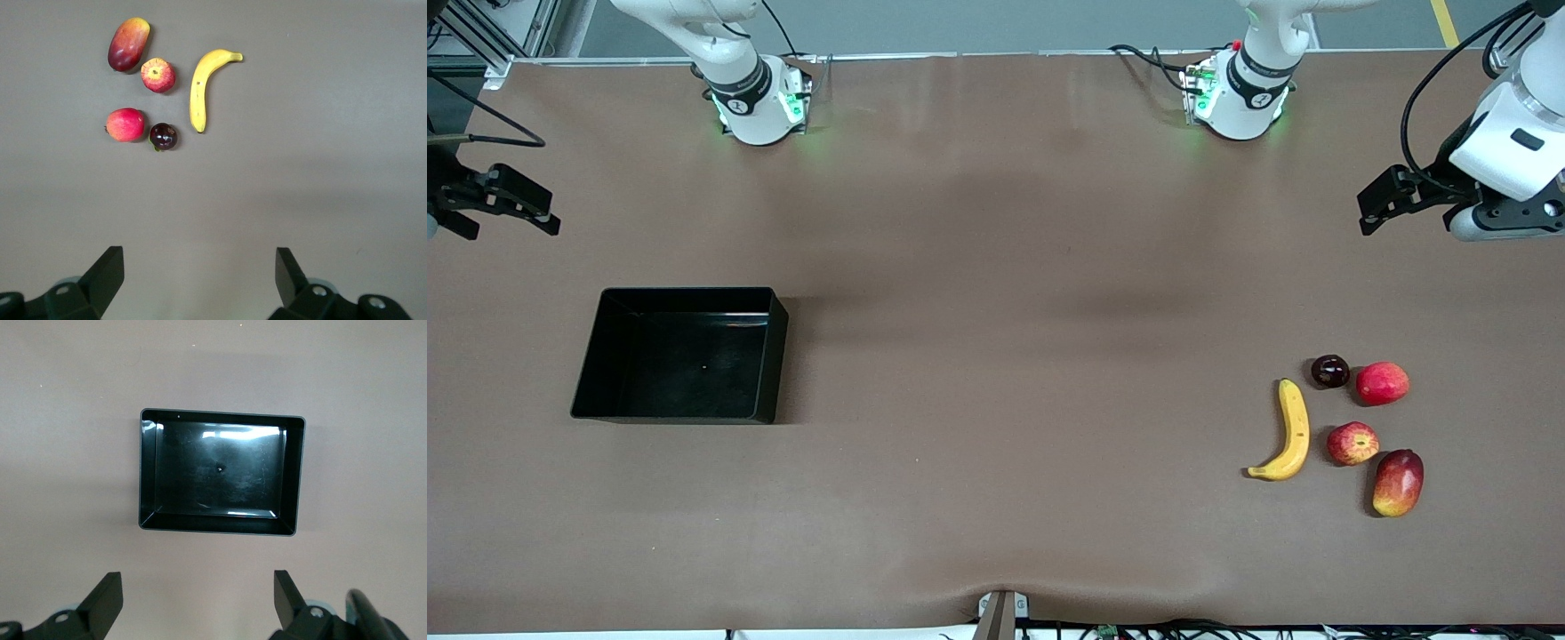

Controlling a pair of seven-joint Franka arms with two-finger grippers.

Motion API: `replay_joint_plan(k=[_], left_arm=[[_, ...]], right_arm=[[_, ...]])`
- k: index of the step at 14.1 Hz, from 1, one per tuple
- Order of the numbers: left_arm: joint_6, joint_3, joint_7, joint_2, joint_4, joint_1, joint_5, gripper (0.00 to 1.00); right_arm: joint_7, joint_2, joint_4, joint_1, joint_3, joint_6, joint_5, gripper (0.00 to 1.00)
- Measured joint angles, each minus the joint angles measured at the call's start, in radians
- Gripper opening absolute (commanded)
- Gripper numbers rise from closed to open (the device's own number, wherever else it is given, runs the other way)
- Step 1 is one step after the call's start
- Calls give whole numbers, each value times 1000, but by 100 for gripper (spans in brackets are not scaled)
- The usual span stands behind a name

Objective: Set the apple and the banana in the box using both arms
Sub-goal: 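Move the left gripper toward the red-yellow apple beside the banana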

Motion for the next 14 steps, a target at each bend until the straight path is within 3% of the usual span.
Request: replay_joint_plan(k=[9, 14], left_arm=[[21, 2, 0, 69, 21, 0, 0, 100], [212, 13, 0, 232, 30, 8, 0, 100]], right_arm=[[0, 18, 3, -9, -1, 0, 1, 100], [0, 96, 24, -50, -4, 0, 0, 100]])
